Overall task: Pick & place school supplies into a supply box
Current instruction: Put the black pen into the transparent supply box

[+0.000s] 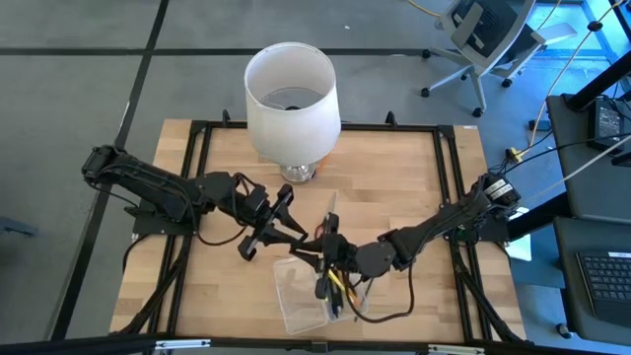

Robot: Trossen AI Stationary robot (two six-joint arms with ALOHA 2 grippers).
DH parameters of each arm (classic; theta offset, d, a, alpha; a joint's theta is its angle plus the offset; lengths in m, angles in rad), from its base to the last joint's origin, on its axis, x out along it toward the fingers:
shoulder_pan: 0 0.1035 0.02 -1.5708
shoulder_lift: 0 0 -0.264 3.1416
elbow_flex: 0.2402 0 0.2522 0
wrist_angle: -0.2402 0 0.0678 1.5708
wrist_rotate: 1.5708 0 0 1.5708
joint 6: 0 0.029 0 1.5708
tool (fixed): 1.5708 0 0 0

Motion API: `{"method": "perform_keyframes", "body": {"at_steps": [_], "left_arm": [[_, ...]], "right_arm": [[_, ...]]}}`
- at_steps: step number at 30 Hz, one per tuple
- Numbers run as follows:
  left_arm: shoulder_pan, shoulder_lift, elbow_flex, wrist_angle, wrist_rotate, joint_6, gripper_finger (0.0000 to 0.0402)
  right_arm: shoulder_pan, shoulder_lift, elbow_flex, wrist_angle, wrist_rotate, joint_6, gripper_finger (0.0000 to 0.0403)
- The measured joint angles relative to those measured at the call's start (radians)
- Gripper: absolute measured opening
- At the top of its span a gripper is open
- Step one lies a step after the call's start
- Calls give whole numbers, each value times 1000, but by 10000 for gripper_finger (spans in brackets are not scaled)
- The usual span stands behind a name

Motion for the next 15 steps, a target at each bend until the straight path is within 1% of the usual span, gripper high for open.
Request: {"method": "perform_keyframes", "body": {"at_steps": [6,15], "left_arm": [[0,-39,0,-87,-7,0,122],[0,-86,0,-194,-8,5,119]], "right_arm": [[0,0,0,-9,3,1,44],[1,0,0,-11,5,1,45]]}}
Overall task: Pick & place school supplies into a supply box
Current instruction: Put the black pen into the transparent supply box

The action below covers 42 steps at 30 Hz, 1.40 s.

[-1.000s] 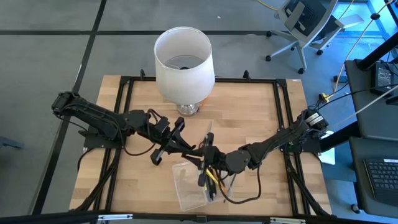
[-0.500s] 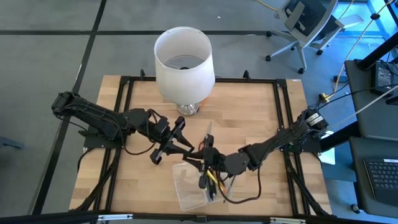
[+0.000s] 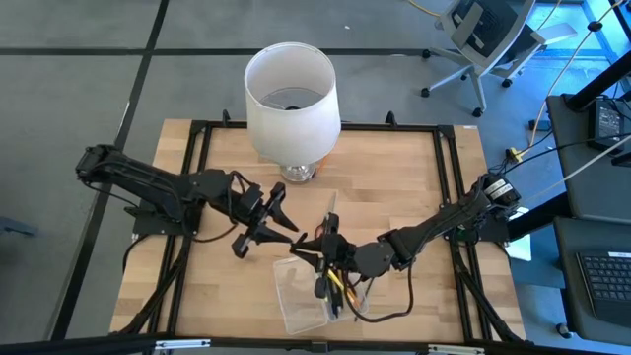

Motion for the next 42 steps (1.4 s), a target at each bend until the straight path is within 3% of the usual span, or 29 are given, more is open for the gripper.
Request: {"method": "perform_keyframes", "body": {"at_steps": [8,14,17,21,27,33,42], "left_arm": [[0,-21,0,-131,0,-1,122],[0,-20,0,-194,0,-89,119],[-2,-20,0,-249,0,-104,118],[-2,-20,0,-349,0,-81,120],[6,-20,0,-393,-1,-93,118],[5,-20,0,-391,0,-86,122],[5,-19,0,-390,0,-102,119]], "right_arm": [[7,-3,0,-47,1,27,45],[15,-40,0,-308,-29,267,45],[18,-50,0,-499,-110,470,45],[18,-47,0,-725,-325,746,45],[21,6,0,-892,-542,1067,45],[18,69,0,-910,-705,1154,47],[14,144,0,-902,-753,1179,48]]}}
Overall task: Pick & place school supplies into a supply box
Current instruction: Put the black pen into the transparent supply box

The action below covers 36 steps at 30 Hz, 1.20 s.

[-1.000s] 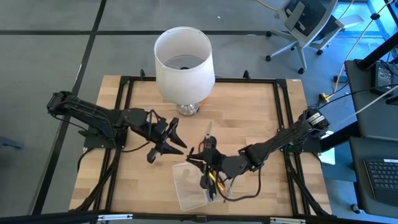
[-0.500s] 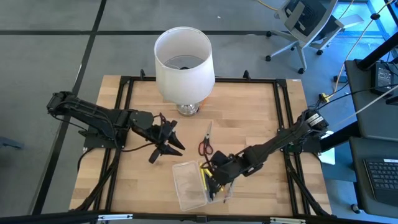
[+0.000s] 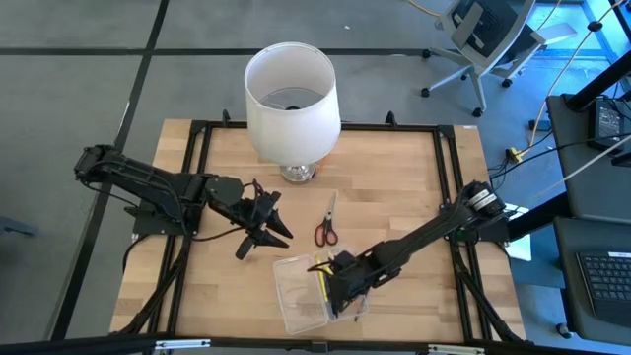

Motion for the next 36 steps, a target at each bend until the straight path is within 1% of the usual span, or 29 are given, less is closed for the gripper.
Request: {"method": "perform_keyframes", "body": {"at_steps": [4,13,23,36], "left_arm": [[0,0,0,1,-1,0,121],[0,0,0,1,-1,-2,119],[0,0,0,-28,-2,0,121],[0,1,0,-49,-3,1,118]], "right_arm": [[0,5,0,-14,-8,30,48],[-1,5,0,-30,-7,26,49],[-1,5,0,-29,-7,23,72],[-1,5,0,-39,7,24,75]]}}
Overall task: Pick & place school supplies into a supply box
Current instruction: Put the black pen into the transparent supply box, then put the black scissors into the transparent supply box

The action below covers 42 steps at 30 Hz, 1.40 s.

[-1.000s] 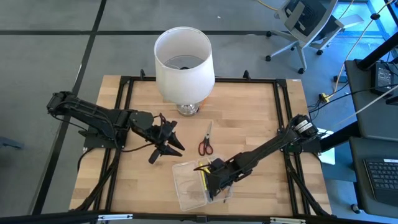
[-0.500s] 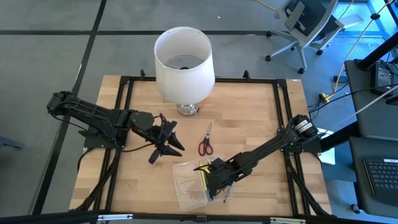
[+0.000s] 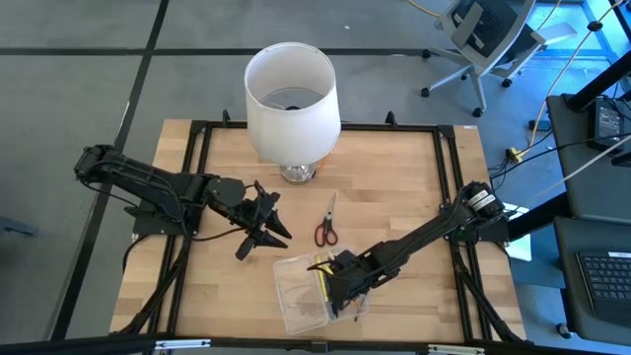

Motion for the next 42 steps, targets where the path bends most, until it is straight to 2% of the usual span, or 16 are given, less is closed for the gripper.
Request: {"method": "perform_keyframes", "body": {"at_steps": [8,25,31,42], "left_arm": [[0,0,0,0,0,0,121],[0,0,0,-7,-1,0,120],[0,0,0,-7,-1,-1,119],[0,0,0,-7,0,-20,119]], "right_arm": [[0,9,0,-5,29,0,75],[0,49,0,7,14,-2,75],[0,49,0,4,13,-5,91],[-30,-33,0,-15,59,-35,101]]}}
